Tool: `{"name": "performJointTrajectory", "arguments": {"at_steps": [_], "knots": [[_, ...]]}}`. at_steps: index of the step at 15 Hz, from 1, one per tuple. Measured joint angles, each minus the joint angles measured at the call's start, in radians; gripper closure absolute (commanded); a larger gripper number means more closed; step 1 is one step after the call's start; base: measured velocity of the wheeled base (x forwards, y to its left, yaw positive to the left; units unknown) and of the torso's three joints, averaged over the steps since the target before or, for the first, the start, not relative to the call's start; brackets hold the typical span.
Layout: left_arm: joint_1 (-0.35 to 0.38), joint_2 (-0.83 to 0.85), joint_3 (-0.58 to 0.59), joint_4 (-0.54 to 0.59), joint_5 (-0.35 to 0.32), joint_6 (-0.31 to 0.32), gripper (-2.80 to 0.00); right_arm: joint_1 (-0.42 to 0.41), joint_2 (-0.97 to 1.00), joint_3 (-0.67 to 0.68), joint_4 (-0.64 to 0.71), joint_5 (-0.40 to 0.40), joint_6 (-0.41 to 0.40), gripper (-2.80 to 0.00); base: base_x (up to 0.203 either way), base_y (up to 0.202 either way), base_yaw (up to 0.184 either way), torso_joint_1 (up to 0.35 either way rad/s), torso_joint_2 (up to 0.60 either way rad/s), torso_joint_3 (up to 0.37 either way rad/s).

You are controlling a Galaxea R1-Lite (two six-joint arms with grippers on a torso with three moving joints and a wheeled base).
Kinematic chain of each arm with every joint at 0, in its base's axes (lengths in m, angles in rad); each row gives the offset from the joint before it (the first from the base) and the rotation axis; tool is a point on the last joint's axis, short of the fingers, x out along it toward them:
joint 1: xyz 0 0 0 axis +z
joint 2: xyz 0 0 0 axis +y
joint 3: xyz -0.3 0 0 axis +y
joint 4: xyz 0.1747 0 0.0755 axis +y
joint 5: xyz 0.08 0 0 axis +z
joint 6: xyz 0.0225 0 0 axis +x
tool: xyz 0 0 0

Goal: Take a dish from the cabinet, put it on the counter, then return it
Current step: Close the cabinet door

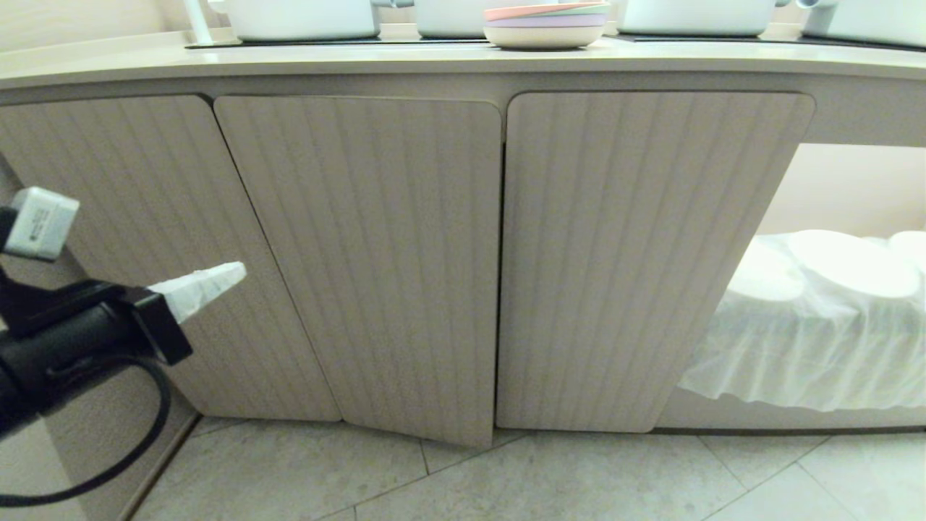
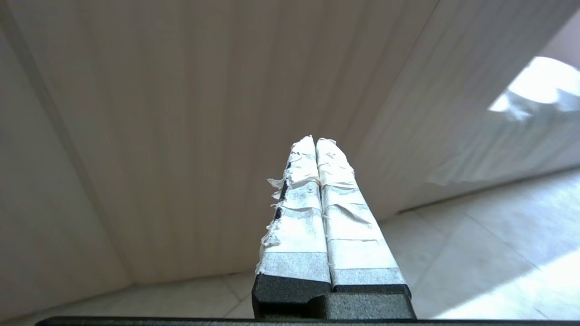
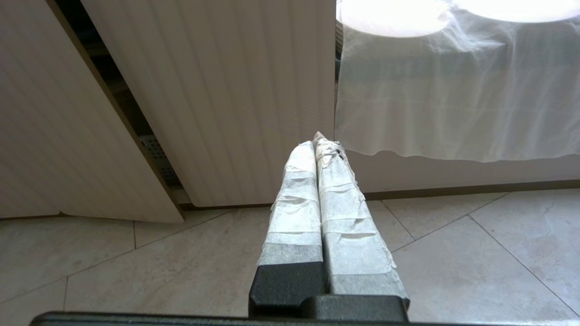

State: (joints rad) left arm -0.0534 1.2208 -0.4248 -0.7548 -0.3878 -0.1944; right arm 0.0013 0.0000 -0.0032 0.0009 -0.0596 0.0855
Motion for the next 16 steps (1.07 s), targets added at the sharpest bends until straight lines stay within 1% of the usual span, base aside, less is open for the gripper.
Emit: {"name": "performJointTrajectory", "arguments": {"at_steps": [2, 5, 7, 9, 13, 15, 16], "knots": [[-0.002, -0.085, 0.097, 0.0, 0.039, 0.057, 0.0, 0.0, 0.0, 0.0, 0.0, 0.0, 0.0, 0.0, 0.0, 0.0, 0.0, 0.0, 0.0, 0.0], [-0.005, -0.224, 0.253, 0.001, 0.07, 0.156, 0.0, 0.0, 0.0, 0.0, 0.0, 0.0, 0.0, 0.0, 0.0, 0.0, 0.0, 0.0, 0.0, 0.0], [-0.004, -0.33, 0.34, 0.026, 0.079, 0.189, 0.0, 0.0, 0.0, 0.0, 0.0, 0.0, 0.0, 0.0, 0.0, 0.0, 0.0, 0.0, 0.0, 0.0], [-0.003, -0.458, 0.389, 0.121, 0.09, 0.206, 0.0, 0.0, 0.0, 0.0, 0.0, 0.0, 0.0, 0.0, 0.0, 0.0, 0.0, 0.0, 0.0, 0.0], [0.001, -0.718, 0.419, 0.4, 0.131, 0.228, 0.0, 0.0, 0.0, 0.0, -0.001, 0.0, 0.0, 0.0, 0.0, 0.0, 0.0, 0.0, 0.0, 0.0], [0.024, -0.837, 0.423, 0.523, 0.147, 0.262, 0.0, 0.0, 0.0, 0.0, 0.0, 0.0, 0.0, 0.0, 0.0, 0.0, 0.0, 0.0, 0.0, 0.0], [0.037, -0.891, 0.424, 0.563, 0.15, 0.274, 0.0, 0.0, 0.0, 0.0, 0.0, 0.0, 0.0, 0.0, 0.0, 0.0, 0.0, 0.0, 0.0, 0.0]]}}
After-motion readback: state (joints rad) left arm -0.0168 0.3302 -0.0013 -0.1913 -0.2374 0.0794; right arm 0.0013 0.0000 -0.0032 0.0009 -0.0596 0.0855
